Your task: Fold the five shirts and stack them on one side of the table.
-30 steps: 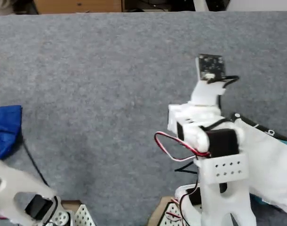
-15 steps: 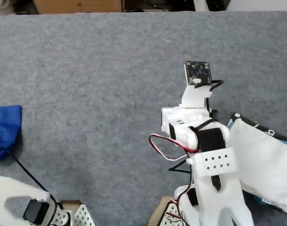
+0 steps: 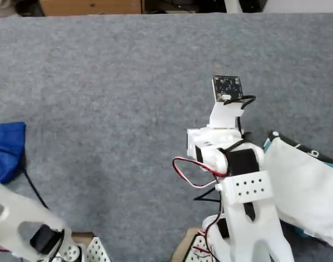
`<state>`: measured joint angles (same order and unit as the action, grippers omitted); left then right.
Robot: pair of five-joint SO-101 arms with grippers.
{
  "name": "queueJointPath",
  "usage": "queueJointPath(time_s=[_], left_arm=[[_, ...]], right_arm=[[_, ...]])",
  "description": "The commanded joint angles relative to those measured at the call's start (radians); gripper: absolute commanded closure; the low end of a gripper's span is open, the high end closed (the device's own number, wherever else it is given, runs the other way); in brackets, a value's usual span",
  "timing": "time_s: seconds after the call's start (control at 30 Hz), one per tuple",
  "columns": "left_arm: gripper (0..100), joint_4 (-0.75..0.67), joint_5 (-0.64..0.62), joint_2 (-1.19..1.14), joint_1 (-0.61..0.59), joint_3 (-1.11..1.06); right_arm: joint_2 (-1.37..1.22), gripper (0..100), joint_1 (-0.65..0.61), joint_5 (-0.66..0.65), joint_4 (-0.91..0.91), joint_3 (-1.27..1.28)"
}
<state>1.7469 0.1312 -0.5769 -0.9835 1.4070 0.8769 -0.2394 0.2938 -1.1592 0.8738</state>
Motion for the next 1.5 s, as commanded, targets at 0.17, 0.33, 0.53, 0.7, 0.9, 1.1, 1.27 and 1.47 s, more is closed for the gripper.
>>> queueJointPath(time_s=[0.17, 0.33, 0.53, 0.7, 0.9, 1.1, 1.27, 1.47], left_arm=[[98, 0.008, 0.084, 0.096, 0.015, -0.077], [78, -0.149, 0.094, -0.018, -0.173, -0.239], [67, -0.565, 0.1, -0.266, -0.336, -0.331], [70, -0.626, 0.1, -0.421, -0.321, -0.319], [99, -0.6, 0.095, -0.426, -0.259, -0.273], [98, -0.224, 0.094, -0.426, -0.184, 0.089], [98, 0.012, 0.094, -0.398, -0.068, 0.249], [98, 0.015, -0.021, -0.255, 0.044, 0.238]], right_arm=[[0.019, 50.6, -0.007, -0.002, -0.069, 0.01], [0.021, 50.6, -0.007, -0.002, -0.089, 0.059], [0.016, 50.6, -0.012, -0.003, -0.089, 0.085], [0.016, 50.7, -0.013, -0.008, -0.051, 0.084], [0.016, 50.7, -0.013, -0.057, -0.018, 0.085], [0.018, 50.7, -0.013, -0.066, -0.018, 0.085], [0.018, 50.7, -0.013, -0.066, -0.018, 0.087], [0.021, 50.7, -0.015, -0.057, -0.017, 0.139]])
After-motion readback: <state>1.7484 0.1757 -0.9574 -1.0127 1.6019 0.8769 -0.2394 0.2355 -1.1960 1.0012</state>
